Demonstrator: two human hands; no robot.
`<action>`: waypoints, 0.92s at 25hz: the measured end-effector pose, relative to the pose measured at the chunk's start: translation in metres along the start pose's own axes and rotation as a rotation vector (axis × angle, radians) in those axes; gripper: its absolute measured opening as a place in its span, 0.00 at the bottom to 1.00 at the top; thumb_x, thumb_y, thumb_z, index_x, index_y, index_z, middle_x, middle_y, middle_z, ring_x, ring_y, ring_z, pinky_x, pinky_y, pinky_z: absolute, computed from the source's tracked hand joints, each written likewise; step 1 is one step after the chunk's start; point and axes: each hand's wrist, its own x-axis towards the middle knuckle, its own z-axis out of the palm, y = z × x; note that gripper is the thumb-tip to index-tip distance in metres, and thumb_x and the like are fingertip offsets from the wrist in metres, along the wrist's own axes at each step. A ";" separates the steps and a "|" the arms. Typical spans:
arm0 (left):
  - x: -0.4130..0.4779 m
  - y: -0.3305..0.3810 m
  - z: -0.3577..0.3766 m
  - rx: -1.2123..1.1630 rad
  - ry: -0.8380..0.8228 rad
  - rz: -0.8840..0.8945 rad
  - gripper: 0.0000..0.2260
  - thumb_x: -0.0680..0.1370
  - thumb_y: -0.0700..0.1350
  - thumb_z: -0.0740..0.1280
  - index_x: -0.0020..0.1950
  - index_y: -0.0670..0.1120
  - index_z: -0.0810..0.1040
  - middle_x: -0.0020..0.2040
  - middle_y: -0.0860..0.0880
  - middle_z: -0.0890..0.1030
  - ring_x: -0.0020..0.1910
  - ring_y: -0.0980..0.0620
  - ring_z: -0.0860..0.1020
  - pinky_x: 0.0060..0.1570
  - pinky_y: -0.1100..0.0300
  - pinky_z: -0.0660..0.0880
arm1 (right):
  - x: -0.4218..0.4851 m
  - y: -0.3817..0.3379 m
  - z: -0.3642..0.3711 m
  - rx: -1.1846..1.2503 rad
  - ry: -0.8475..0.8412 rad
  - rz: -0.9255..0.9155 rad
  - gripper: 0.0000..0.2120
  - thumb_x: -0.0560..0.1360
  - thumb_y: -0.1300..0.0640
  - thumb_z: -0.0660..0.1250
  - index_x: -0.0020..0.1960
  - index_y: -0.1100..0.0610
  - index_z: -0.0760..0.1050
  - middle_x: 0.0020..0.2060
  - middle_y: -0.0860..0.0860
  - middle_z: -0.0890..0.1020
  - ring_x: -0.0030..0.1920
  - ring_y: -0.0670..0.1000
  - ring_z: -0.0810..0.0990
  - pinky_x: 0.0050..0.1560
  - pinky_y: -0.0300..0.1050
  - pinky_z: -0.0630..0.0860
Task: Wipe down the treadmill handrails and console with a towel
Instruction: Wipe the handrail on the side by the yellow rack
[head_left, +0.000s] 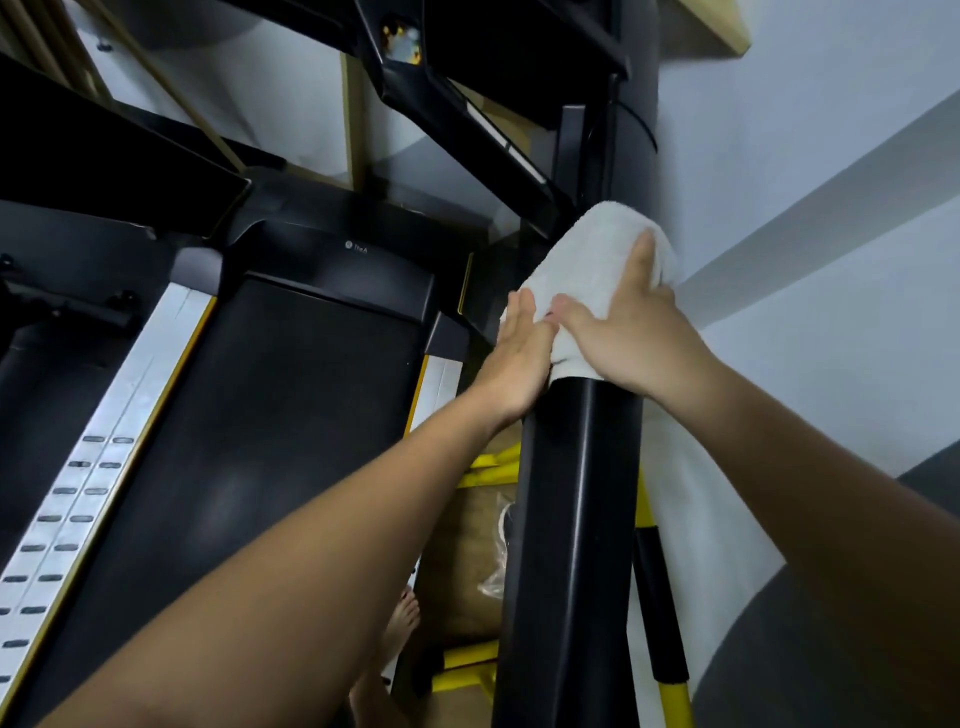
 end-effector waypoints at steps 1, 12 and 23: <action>0.003 -0.002 0.001 -0.009 -0.006 0.000 0.32 0.78 0.66 0.48 0.80 0.59 0.43 0.81 0.59 0.44 0.80 0.55 0.47 0.77 0.47 0.50 | 0.004 -0.004 0.001 -0.021 0.035 0.037 0.46 0.76 0.35 0.59 0.77 0.50 0.31 0.76 0.64 0.54 0.68 0.63 0.69 0.62 0.53 0.68; -0.011 -0.029 0.011 0.046 0.091 0.211 0.33 0.78 0.67 0.46 0.80 0.54 0.54 0.80 0.52 0.56 0.79 0.53 0.53 0.77 0.45 0.54 | -0.005 0.013 0.015 0.119 0.060 -0.102 0.48 0.70 0.42 0.65 0.76 0.44 0.34 0.78 0.57 0.48 0.70 0.63 0.66 0.64 0.57 0.71; -0.021 0.074 0.014 0.774 -0.011 0.381 0.33 0.80 0.54 0.49 0.79 0.37 0.44 0.80 0.35 0.44 0.80 0.41 0.46 0.78 0.52 0.47 | 0.028 0.044 0.020 1.172 -0.062 -0.047 0.13 0.81 0.45 0.58 0.50 0.49 0.78 0.42 0.44 0.81 0.43 0.39 0.79 0.44 0.35 0.73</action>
